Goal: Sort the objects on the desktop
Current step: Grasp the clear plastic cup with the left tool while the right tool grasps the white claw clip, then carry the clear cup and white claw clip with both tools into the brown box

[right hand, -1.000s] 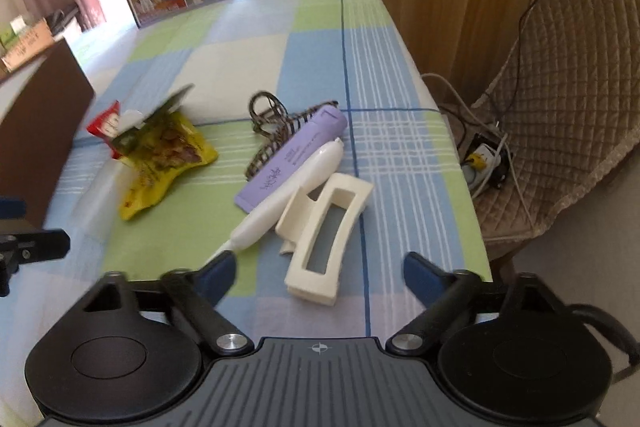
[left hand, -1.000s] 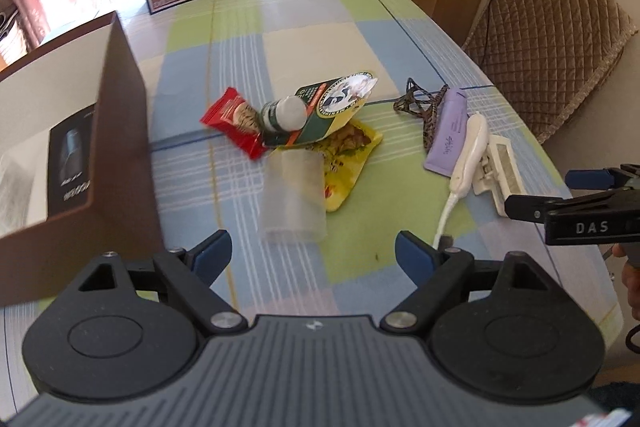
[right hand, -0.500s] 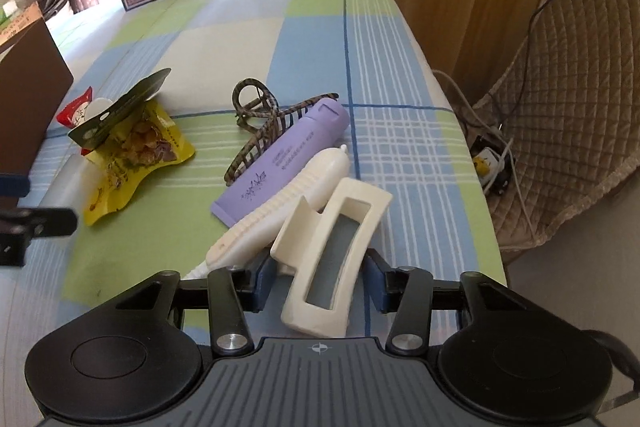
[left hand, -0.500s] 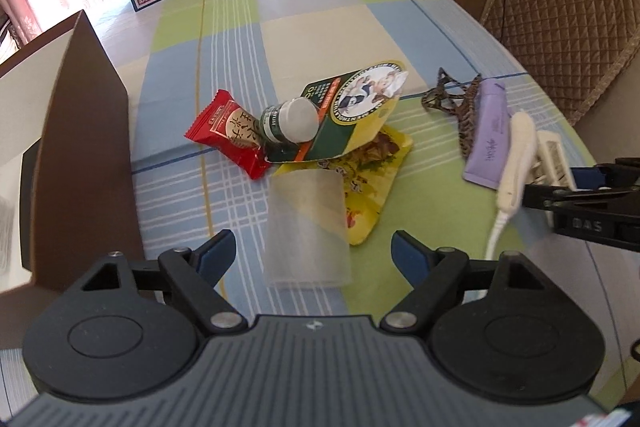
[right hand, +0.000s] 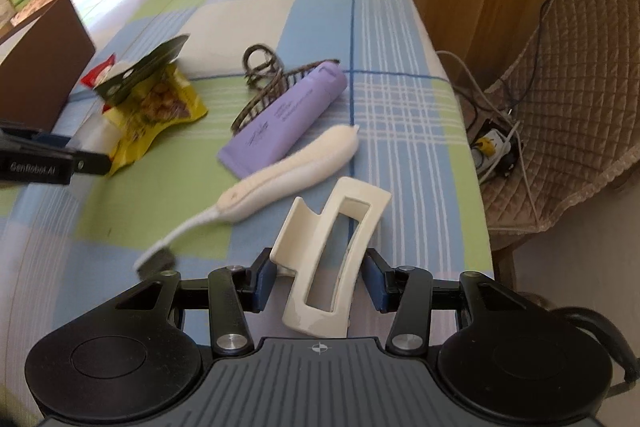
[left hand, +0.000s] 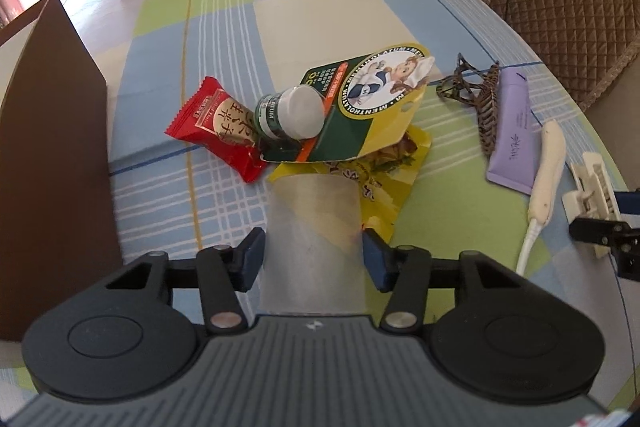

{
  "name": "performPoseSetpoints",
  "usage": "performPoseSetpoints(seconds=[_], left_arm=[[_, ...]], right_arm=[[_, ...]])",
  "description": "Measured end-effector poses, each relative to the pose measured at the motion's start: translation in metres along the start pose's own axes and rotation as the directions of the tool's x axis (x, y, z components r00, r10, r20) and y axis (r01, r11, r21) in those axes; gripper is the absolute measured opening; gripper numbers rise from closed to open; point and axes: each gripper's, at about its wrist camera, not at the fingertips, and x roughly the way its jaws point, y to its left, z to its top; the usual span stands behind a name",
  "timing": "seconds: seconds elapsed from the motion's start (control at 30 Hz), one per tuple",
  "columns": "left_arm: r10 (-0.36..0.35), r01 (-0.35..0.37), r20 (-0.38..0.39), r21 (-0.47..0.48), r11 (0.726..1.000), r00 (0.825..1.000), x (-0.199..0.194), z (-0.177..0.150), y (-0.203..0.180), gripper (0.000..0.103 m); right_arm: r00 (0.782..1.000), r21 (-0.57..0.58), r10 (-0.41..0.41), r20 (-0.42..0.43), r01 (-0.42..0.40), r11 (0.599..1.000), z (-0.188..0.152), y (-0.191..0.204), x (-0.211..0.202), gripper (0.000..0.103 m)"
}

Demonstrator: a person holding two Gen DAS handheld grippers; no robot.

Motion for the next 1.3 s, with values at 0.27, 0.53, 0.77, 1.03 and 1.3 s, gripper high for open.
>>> performPoseSetpoints(seconds=[0.27, 0.53, 0.77, 1.03, 1.3], left_arm=[[-0.010, 0.009, -0.021, -0.048, 0.999, 1.000, -0.019, -0.031, 0.009, 0.048], [-0.009, 0.003, -0.066, -0.091, 0.996, 0.998, -0.049, -0.076, 0.018, 0.048], [0.007, -0.012, -0.071, -0.070, 0.997, 0.997, -0.057, -0.098, 0.020, 0.049], [-0.001, -0.003, -0.069, -0.056, 0.998, 0.998, -0.062, -0.106, 0.022, 0.048], [-0.008, 0.002, -0.054, -0.120, 0.993, 0.999, -0.089, -0.126, 0.050, 0.048]], right_arm=[[0.998, -0.084, 0.048, -0.041, -0.051, 0.995, -0.021, 0.015, -0.011, 0.044], [0.995, -0.159, 0.079, -0.068, -0.089, 0.983, -0.031, 0.032, -0.014, 0.044], [0.992, -0.191, 0.094, -0.082, -0.108, 0.976, -0.035, 0.046, -0.016, 0.044], [0.985, -0.196, 0.117, -0.126, -0.140, 0.971, -0.039, 0.062, -0.020, 0.042], [0.967, -0.205, 0.223, -0.122, -0.245, 0.948, -0.028, 0.098, -0.032, 0.041]])
